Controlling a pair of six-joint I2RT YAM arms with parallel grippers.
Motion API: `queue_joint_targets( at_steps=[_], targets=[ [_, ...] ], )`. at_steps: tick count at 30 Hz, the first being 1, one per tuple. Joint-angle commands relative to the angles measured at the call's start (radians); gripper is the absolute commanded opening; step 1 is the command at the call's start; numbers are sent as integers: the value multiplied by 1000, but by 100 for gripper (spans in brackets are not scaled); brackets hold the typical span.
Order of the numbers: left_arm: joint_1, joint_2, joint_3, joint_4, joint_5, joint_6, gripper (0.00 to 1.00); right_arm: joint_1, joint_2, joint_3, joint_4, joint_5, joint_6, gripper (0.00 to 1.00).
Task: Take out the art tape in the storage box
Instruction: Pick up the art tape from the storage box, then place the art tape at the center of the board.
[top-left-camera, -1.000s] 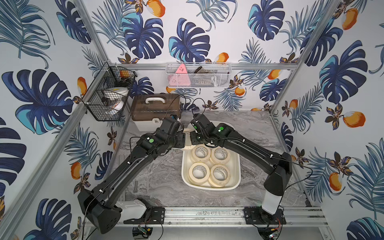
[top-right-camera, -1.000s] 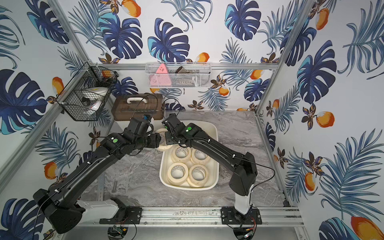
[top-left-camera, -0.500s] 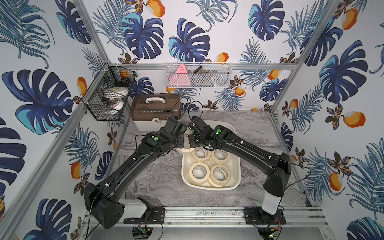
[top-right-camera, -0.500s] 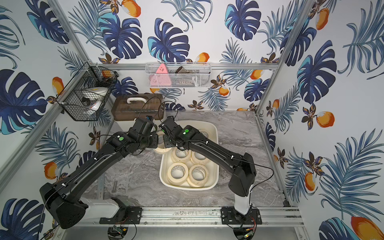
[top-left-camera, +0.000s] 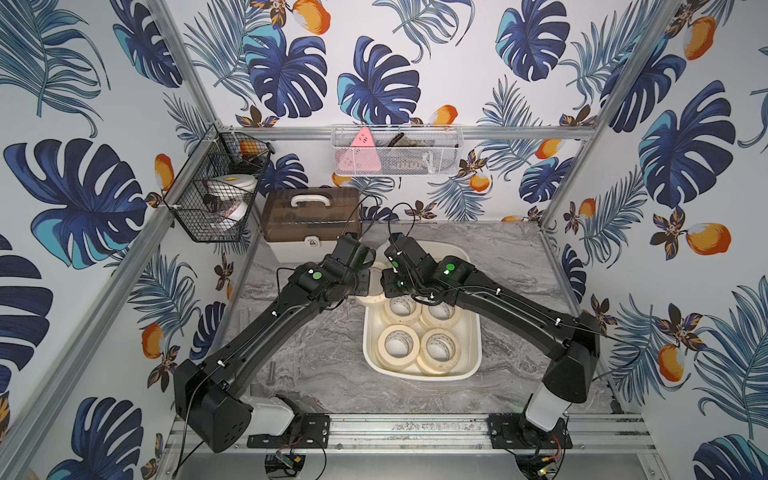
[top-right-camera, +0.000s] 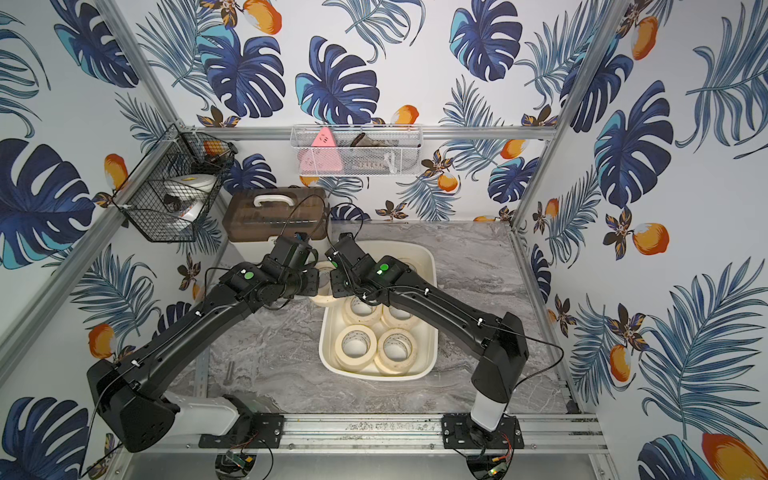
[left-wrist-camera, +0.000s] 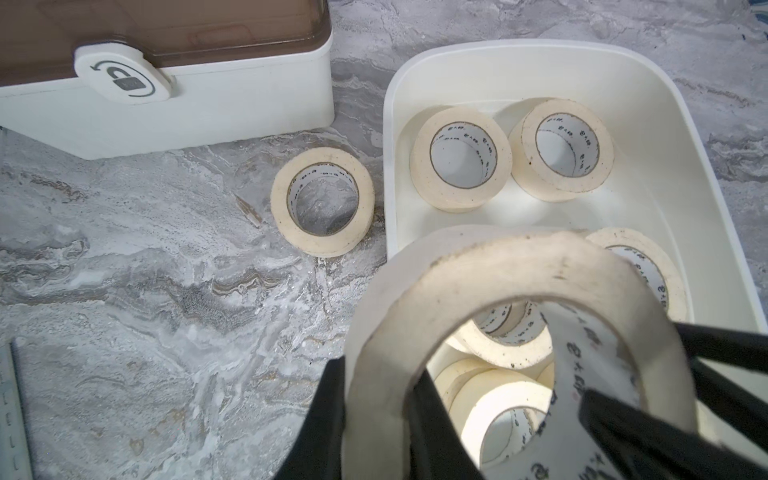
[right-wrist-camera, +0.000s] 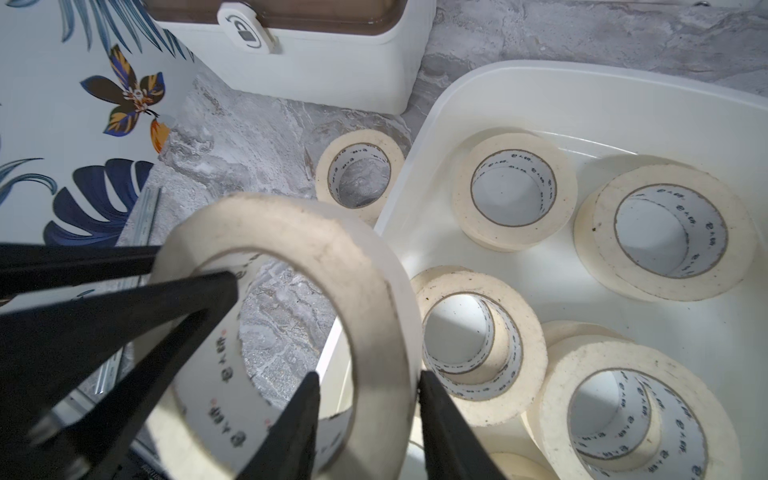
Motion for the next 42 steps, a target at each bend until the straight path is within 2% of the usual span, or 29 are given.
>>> queue_joint_targets(
  at_steps=[1, 4, 7, 14, 23, 32, 42],
  targets=[
    [12, 8, 7, 69, -39, -45, 0, -3, -39, -19, 31, -4, -3, 52],
    [37, 24, 13, 82, -49, -78, 0, -11, -76, -40, 37, 20, 10, 62],
    [81, 48, 24, 82, -45, -125, 0, -25, -110, -67, 63, 2, 10, 66],
    [181, 67, -19, 159, -39, -231, 0, -61, -171, -120, 83, -10, 22, 67],
    [282, 59, -124, 229, -209, -379, 0, -164, -233, -232, 93, -74, 56, 66],
    [409, 96, -291, 348, -217, -500, 0, -224, -277, -310, 107, -88, 54, 66],
    [501, 231, -333, 435, -140, -530, 0, -244, -279, -333, 100, -81, 46, 66]
  ],
)
